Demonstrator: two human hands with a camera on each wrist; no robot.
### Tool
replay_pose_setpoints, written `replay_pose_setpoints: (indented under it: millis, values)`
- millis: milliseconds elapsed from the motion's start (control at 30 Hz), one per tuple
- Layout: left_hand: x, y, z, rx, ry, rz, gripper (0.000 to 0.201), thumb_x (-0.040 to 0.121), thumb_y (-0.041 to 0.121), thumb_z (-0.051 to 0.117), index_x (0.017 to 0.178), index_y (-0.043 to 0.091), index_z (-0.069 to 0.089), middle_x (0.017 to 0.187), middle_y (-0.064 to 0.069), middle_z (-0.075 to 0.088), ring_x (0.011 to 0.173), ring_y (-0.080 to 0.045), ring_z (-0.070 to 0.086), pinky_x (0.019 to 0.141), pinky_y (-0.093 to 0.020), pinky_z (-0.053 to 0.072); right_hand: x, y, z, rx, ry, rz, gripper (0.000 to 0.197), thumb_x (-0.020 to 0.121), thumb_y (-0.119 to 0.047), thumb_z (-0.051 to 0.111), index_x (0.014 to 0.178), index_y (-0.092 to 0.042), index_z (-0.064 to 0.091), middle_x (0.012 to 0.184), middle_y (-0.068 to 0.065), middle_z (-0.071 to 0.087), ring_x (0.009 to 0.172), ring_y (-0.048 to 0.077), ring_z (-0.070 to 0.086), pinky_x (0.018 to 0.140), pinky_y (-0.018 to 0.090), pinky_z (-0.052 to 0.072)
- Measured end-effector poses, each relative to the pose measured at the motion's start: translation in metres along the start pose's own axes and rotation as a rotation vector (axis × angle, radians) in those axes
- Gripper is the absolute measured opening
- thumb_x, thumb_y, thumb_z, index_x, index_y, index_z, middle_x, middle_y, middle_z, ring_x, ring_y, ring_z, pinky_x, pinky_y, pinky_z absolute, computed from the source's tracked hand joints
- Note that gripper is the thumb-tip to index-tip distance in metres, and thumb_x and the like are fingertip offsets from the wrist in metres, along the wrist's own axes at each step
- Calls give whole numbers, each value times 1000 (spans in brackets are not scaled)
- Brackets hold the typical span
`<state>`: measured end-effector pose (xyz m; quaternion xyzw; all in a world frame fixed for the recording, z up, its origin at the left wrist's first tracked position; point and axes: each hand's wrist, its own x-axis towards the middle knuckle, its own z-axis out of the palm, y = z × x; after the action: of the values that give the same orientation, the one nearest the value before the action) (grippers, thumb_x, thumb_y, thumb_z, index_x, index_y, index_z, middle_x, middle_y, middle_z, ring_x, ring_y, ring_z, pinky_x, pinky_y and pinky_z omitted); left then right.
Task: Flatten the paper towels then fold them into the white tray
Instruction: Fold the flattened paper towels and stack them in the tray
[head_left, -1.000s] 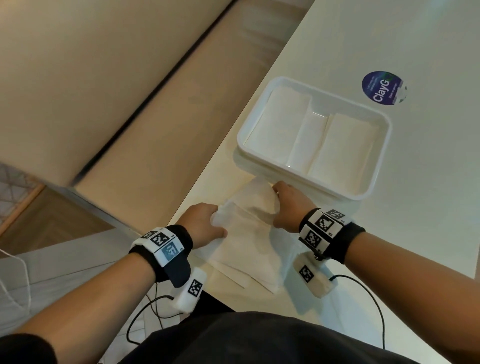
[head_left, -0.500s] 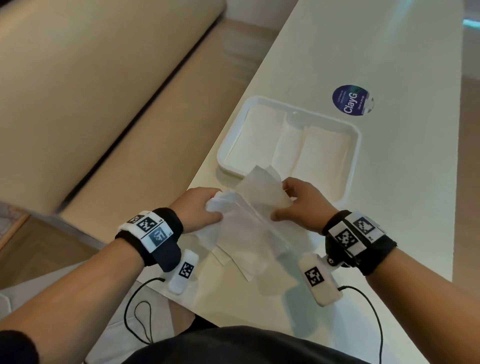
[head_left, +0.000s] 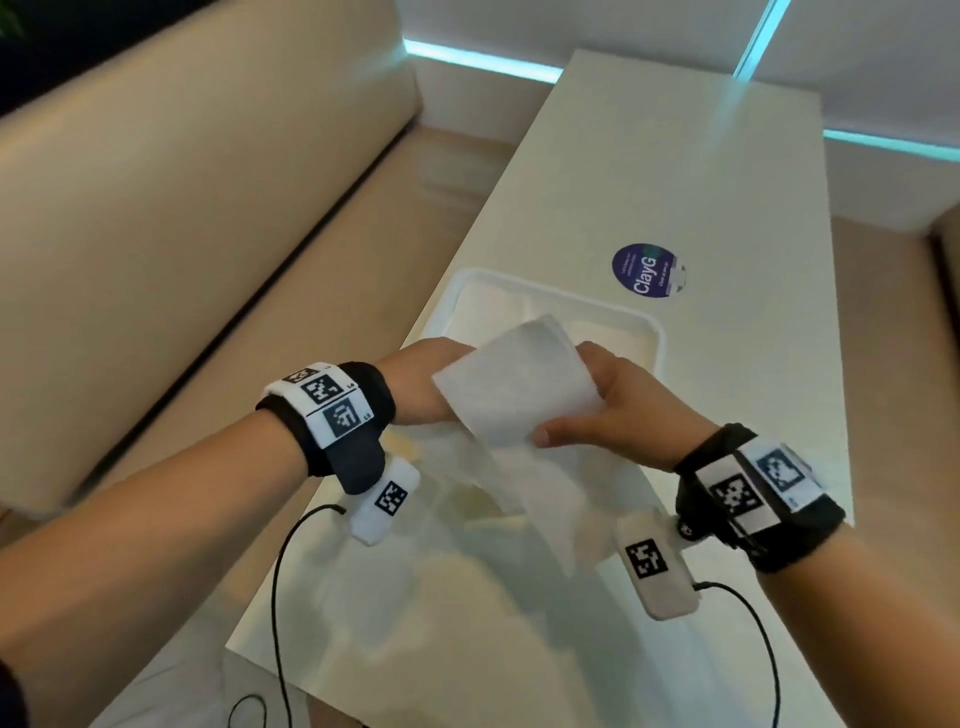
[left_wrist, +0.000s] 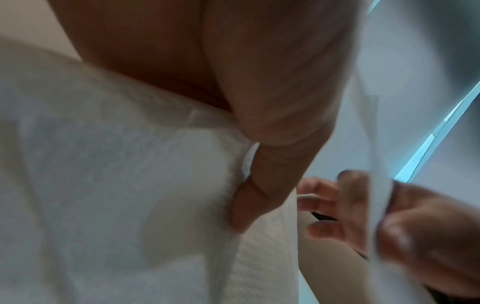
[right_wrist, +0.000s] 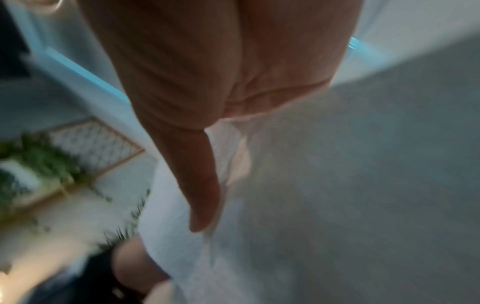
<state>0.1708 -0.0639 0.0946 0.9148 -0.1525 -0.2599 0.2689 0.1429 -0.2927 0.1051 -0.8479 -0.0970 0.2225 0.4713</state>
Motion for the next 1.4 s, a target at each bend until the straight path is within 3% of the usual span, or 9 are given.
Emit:
replay_pose_setpoints:
  millis: [133,267,467,567,700,867,967,1167,1400]
  values:
    - [8,11,-7,-64,-32,81,23,84,12,65,74,31,57,74,15,60,69,-6,55,63,-20,41,13,8,11,-11,-56,25,51,63,-20,87,108,-26,64,107,-11,63,97,4,59,82,20,49]
    - [9,13,-13,-187,-45,85,16,76,33,71,87,26,62,80,13,64,72,-8,59,67,-21,48,14,15,17,83,-50,6,17,70,-10,82,77,-22,71,74,-3,72,70,12,67,67,26,54]
    - [8,-16,-9,-912,182,-92,41,80,46,71,110,19,65,100,-4,72,88,-18,66,79,-31,54,14,24,9,320,107,31,33,71,-9,81,101,-15,69,95,3,74,86,17,70,76,28,57]
    - [6,-26,7,-1292,103,-129,85,75,76,51,129,12,58,116,-17,67,100,-28,64,87,-41,55,16,27,9,411,136,29,43,71,-9,81,110,-14,65,102,2,73,92,17,70,79,30,56]
    - [2,-23,33,-1533,-67,-24,100,69,86,36,141,18,45,138,-15,54,127,-34,51,109,-54,34,23,25,18,516,156,2,55,69,-6,82,118,-15,59,109,2,71,98,18,69,83,34,57]
    - [0,-3,43,-1548,-9,-31,75,67,45,82,129,11,57,129,-17,61,120,-34,58,100,-47,47,35,26,34,372,247,16,72,59,-36,86,122,-25,53,114,-5,66,103,13,65,89,41,54]
    - [5,-4,47,-1403,123,-32,53,76,16,72,126,6,59,122,-18,65,114,-34,61,100,-47,46,37,24,43,297,279,-7,68,70,-42,81,127,-25,49,118,-11,62,108,7,60,92,36,51]
    - [4,-15,58,-1414,152,-76,49,84,9,66,131,5,53,124,-17,64,116,-34,60,105,-51,42,35,26,48,261,287,-23,29,83,-35,70,109,-24,61,109,-5,62,99,6,61,85,35,54]
    - [0,-17,76,-1421,142,-93,46,84,8,65,129,3,56,123,-17,64,116,-34,59,105,-50,41,31,24,53,36,478,-65,17,77,-31,74,92,-30,66,122,-9,47,123,14,35,104,36,33]
